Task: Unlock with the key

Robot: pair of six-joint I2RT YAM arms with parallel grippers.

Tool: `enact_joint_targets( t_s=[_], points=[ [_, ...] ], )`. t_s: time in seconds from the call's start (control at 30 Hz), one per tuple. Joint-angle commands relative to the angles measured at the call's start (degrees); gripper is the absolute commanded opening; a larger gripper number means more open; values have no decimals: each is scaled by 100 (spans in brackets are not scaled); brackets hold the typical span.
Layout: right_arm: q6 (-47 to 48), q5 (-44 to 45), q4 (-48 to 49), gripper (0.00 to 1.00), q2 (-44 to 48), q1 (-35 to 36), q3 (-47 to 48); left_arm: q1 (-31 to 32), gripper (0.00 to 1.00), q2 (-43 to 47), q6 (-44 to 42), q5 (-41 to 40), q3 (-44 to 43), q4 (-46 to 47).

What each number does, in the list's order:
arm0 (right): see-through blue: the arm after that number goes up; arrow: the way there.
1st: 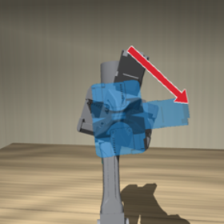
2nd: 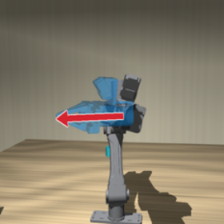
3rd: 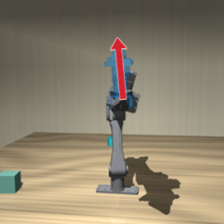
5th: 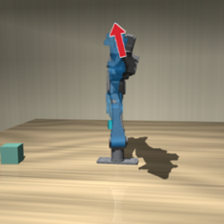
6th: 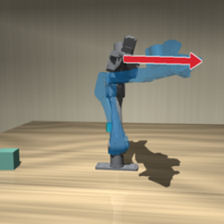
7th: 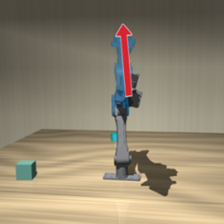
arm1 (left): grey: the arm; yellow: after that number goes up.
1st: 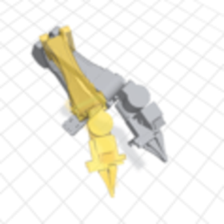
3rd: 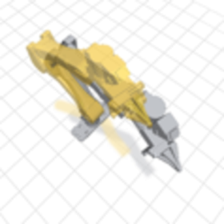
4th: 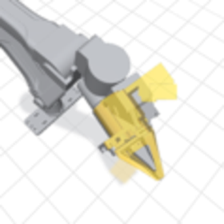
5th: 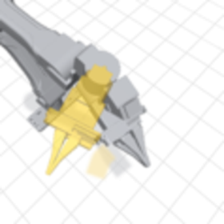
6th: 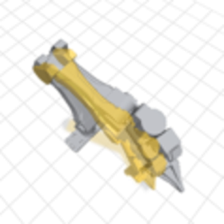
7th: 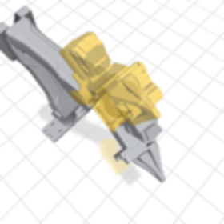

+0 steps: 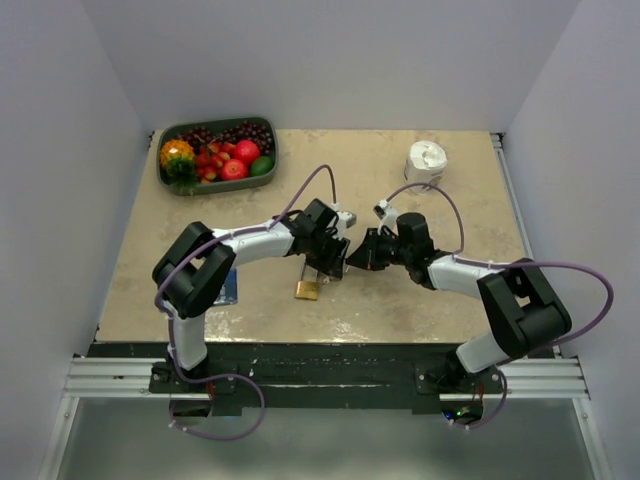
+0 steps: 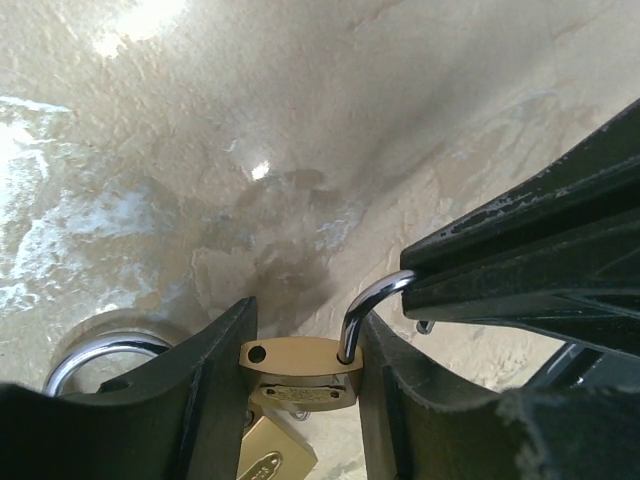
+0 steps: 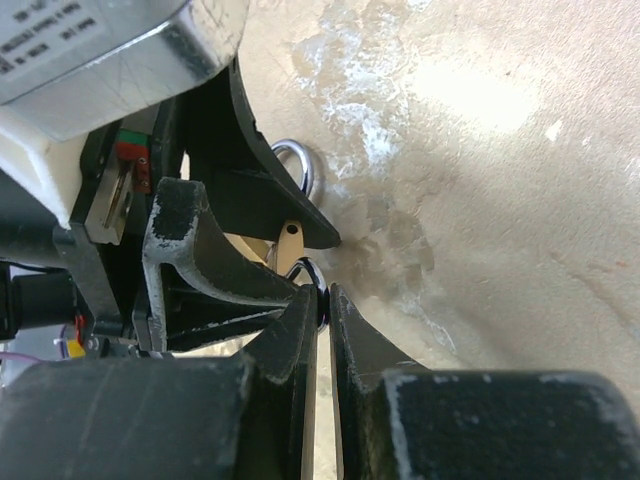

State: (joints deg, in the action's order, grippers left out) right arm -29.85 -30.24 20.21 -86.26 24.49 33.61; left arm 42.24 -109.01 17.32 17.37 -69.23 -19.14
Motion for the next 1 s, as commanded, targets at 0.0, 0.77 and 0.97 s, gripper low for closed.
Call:
enact_joint_targets(
  t_s=[0.0, 0.77, 0.97],
  points=[
    [-48, 185, 132, 1, -216, 21, -117, -40, 41, -41, -97, -295, -328, 7],
    [198, 221, -86, 1, -541, -418, 49, -267, 99, 1530, -722, 12, 14, 463],
    [856, 272, -937, 3, -918, -937, 987, -909, 99, 1980, -756, -83, 349, 473]
  ],
)
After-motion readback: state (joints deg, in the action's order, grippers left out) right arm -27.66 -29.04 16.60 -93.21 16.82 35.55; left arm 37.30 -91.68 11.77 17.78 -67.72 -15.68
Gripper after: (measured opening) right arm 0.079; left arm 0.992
